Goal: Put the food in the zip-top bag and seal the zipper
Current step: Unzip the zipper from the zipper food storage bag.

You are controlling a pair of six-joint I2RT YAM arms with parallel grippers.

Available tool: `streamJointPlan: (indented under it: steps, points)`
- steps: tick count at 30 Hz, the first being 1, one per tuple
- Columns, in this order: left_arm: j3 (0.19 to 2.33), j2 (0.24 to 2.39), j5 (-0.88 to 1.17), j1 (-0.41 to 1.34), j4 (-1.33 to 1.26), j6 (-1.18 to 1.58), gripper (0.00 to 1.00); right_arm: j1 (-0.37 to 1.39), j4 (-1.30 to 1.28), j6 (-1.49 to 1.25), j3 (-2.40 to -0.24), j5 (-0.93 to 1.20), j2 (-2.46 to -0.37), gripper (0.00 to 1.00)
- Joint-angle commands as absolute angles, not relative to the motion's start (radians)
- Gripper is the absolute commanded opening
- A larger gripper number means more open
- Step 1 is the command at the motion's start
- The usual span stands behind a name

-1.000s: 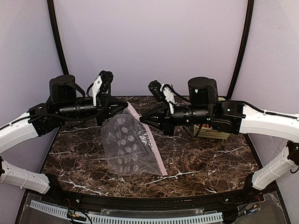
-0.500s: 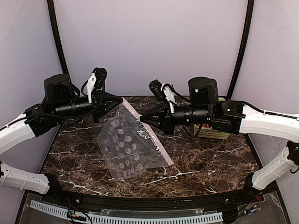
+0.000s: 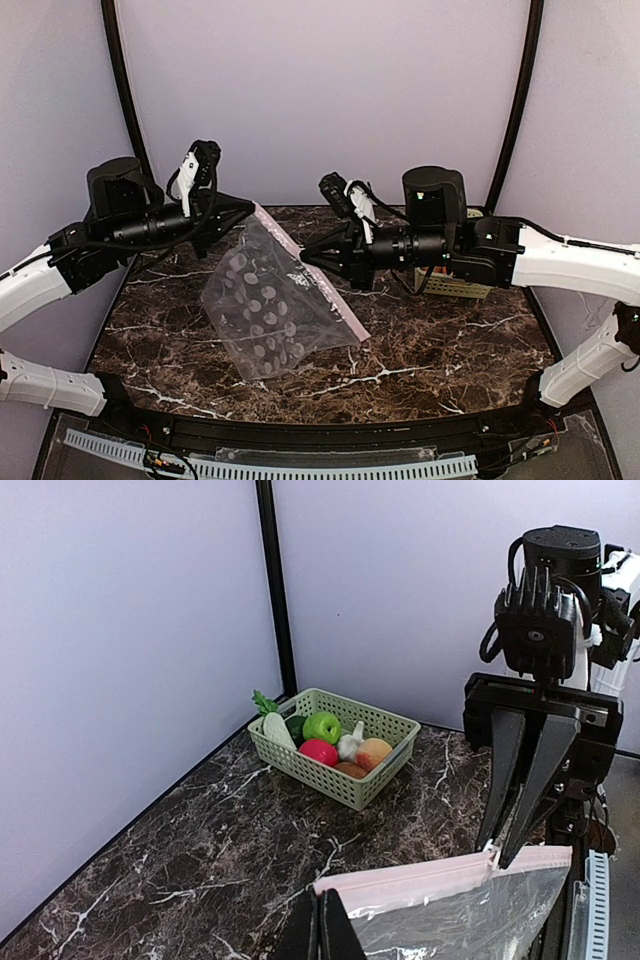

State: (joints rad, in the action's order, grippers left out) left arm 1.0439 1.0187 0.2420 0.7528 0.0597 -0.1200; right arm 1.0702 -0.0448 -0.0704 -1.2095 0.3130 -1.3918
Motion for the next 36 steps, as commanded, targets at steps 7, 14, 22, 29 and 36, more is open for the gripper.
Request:
streamJointPlan:
  steps: [7,14,22,29,36]
  points:
    - [1.043,0.969,0.148,0.708,0.032,-0.132,0.01,1.066,-0.103,-0.096,-1.197,0.333,-1.402,0.0]
    - [1.044,0.954,0.142,0.69,0.032,-0.136,0.01,1.062,-0.124,-0.106,-1.209,0.322,-1.419,0.0]
    - [1.043,0.942,0.138,0.678,0.032,-0.138,0.01,1.057,-0.139,-0.115,-1.212,0.318,-1.428,0.0]
    - [1.045,0.94,0.126,0.67,0.033,-0.139,0.01,1.052,-0.144,-0.124,-1.209,0.312,-1.431,0.0]
    - [1.05,0.947,0.112,0.658,0.047,-0.142,0.01,1.046,-0.157,-0.136,-1.203,0.311,-1.43,0.0]
